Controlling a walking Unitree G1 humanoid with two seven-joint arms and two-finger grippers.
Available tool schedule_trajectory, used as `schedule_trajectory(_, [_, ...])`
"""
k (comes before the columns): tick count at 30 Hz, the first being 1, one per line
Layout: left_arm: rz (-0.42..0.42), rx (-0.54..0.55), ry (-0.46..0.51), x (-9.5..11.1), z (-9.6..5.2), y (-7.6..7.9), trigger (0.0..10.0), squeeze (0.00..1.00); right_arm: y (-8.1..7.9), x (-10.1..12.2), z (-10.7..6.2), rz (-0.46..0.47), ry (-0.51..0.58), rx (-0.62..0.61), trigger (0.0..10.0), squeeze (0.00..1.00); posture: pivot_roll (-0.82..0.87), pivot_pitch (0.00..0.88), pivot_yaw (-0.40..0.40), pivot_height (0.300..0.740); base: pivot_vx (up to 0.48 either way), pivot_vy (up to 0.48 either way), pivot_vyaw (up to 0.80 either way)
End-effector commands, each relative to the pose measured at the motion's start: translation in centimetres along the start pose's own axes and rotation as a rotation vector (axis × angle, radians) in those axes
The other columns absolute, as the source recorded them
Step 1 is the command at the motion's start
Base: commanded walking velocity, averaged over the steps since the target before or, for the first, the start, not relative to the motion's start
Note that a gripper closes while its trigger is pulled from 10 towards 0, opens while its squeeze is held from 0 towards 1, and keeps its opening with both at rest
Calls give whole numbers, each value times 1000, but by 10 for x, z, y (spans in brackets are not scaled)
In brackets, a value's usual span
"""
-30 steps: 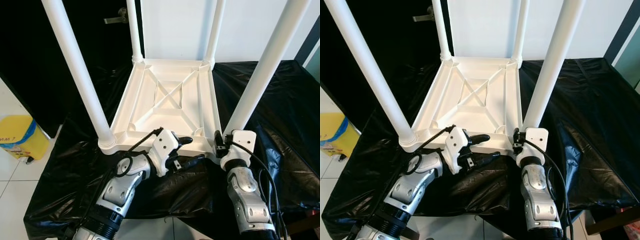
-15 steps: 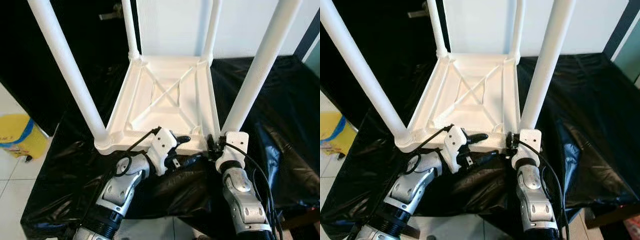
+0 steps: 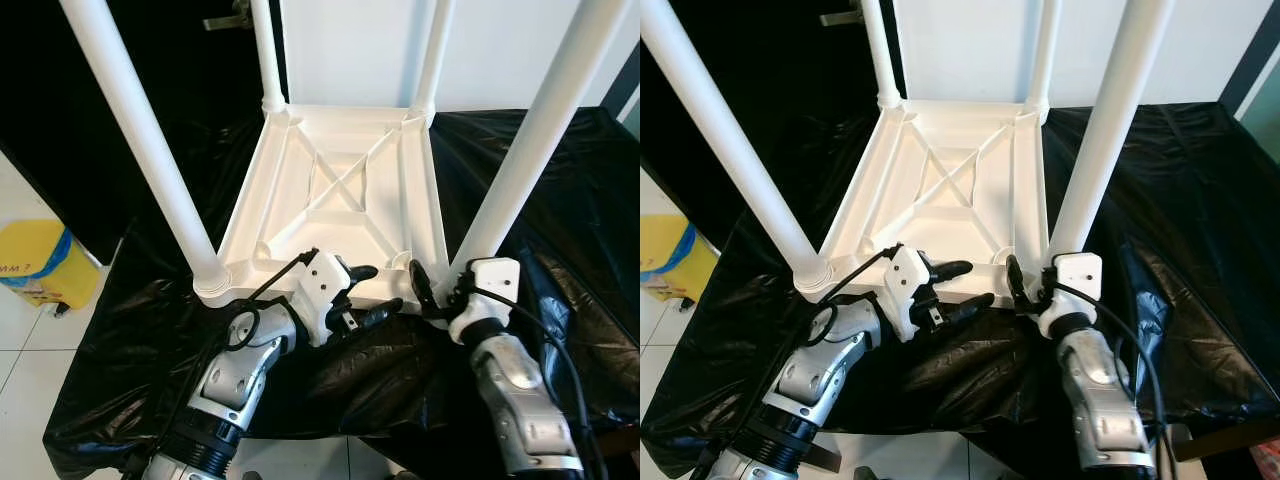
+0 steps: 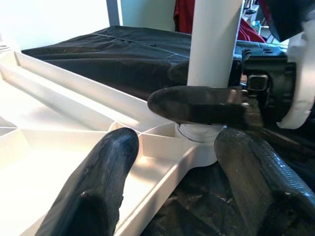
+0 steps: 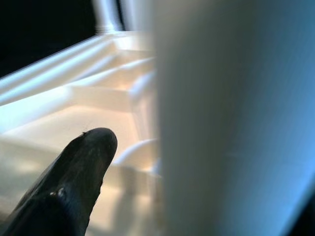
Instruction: Building children table
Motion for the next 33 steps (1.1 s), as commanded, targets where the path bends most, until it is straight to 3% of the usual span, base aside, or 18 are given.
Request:
schedule_trajectory(1, [-8, 33, -4, 0, 0, -2, 10000, 0, 5, 3, -5, 2, -21, 138, 10000, 0, -176, 54, 25, 740, 0, 0, 0])
schedule_trajectory(2, [-7, 30, -4, 1, 0, -2, 10000, 0, 9, 4, -7, -12, -47, 218, 10000, 0, -176, 52, 26, 740, 0, 0, 0])
schedule_trajectory(5, [-6, 28, -4, 1, 0, -4, 10000, 0, 15, 4, -7, -37, -83, 299, 10000, 0, -175, 50, 27, 740, 0, 0, 0])
schedule_trajectory(7, [-6, 28, -4, 1, 0, -4, 10000, 0, 15, 4, -7, -37, -83, 299, 10000, 0, -175, 50, 27, 740, 0, 0, 0])
schedule_trajectory(10, [-1, 30, -1, 3, 0, -5, 10000, 0, 28, -1, 4, -91, -156, 421, 10000, 0, -161, 42, 30, 740, 0, 0, 0])
schedule_trajectory(15, [1, 30, -2, 4, 0, -5, 10000, 0, 28, -5, 9, -99, -181, 463, 10000, 0, -153, 39, 31, 740, 0, 0, 0])
schedule_trajectory(16, [2, 30, -2, 4, 0, -5, 10000, 0, 28, -6, 11, -104, -190, 483, 6118, 0, -152, 38, 31, 740, 0, 0, 0])
schedule_trajectory(17, [4, 30, -2, 4, 0, -5, 10000, 0, 29, -8, 13, -110, -198, 504, 3922, 0, -143, 35, 31, 740, 0, 0, 0])
schedule_trajectory(18, [4, 30, -2, 4, 0, -5, 10000, 0, 29, -8, 13, -110, -198, 504, 3922, 0, -143, 35, 31, 740, 0, 0, 0])
schedule_trajectory(19, [5, 31, -2, 5, -1, -6, 10000, 0, 30, -10, 15, -112, -208, 517, 0, 0, -135, 34, 32, 740, 0, 0, 0])
schedule_trajectory(28, [15, 48, -8, 6, -5, -8, 10000, 0, 35, -21, 18, -139, -253, 521, 0, 0, -112, 35, 21, 740, 0, 0, 0])
schedule_trajectory(29, [14, 49, -7, 6, -5, -8, 10000, 0, 36, -22, 18, -141, -255, 508, 10000, 0, -109, 35, 19, 740, 0, 0, 0])
schedule_trajectory(33, [13, 55, -7, 6, -6, -7, 10000, 0, 37, -22, 17, -120, -235, 439, 10000, 0, -109, 34, 15, 740, 0, 0, 0])
Point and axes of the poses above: a point about 5 cm out from each wrist's last joint towards the gripper, its own z axis pointing out of the wrist towards the gripper, its own x axis along the axis of the wrist's last joint, y = z × x, the point moved 1 cm from there along z, pointing out of the wrist towards the gripper, and after that the axes turned 1 degree about z, right-handed, at the moved point
